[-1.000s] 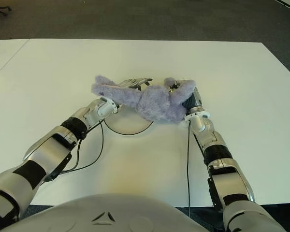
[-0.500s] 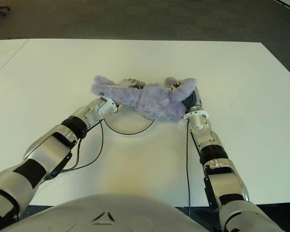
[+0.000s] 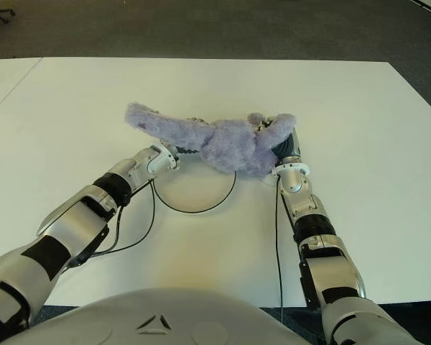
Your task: Put the doll into the plate.
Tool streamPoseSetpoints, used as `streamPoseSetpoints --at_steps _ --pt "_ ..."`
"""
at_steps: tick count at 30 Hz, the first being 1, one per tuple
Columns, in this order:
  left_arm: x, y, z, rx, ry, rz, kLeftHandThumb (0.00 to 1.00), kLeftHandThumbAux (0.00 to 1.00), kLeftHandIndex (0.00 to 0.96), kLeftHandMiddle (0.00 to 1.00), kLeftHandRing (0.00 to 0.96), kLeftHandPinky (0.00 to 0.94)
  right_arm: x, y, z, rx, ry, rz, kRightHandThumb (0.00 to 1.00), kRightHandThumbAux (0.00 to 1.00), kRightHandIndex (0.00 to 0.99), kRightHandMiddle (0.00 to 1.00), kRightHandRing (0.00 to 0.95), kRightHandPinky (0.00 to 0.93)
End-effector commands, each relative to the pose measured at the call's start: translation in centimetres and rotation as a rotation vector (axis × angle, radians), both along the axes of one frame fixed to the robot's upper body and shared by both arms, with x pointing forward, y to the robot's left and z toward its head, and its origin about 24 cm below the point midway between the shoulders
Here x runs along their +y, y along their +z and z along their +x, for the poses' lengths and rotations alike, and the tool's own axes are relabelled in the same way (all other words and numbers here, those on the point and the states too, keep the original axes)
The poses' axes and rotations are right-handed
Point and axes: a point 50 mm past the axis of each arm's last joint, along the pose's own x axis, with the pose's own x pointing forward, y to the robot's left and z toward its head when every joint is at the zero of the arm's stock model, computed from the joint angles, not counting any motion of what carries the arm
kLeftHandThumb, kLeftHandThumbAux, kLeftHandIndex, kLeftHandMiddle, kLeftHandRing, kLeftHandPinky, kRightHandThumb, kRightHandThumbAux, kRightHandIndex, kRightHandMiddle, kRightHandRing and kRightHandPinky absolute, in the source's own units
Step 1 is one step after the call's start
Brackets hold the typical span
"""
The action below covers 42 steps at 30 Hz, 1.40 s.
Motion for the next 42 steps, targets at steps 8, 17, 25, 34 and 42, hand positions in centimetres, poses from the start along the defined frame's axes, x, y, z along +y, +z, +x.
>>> streamPoseSetpoints --at_steps 8,17,25,34,42 --pt "0.2 -1.4 -1.1 0.041 -0.077 0.037 0.643 0.668 0.794 0.901 0.879 0.878 0.2 0.1 0.2 0.004 0.022 -0.02 0.739 0.682 0.724 0.859 0.862 0.88" --pt "0.2 -0.8 -0.7 0.023 -0.055 0.013 0.635 0.679 0.804 0.901 0.87 0.863 -0.1 0.4 0.5 0.01 0.007 0.015 0.738 0.678 0.711 0.844 0.843 0.848" --pt "0.2 -0.8 -0.4 0.097 -0.023 -0.057 0.692 0.659 0.729 0.838 0.83 0.813 -0.3 1.2 1.0 -0.005 -0.017 0.036 0.731 0.687 0.701 0.835 0.837 0.843" --pt "-0.4 -0.2 -0.1 0.087 -0.008 -0.097 0.711 0.645 0.708 0.826 0.829 0.827 -0.5 3.1 2.2 -0.053 -0.009 0.032 0.709 0.691 0.702 0.833 0.838 0.847" --pt "-0.9 0.4 0.3 0.063 0.008 -0.113 0.715 0.644 0.713 0.829 0.83 0.836 -0.3 4.9 2.9 -0.097 0.009 0.015 0.684 0.689 0.709 0.837 0.84 0.853"
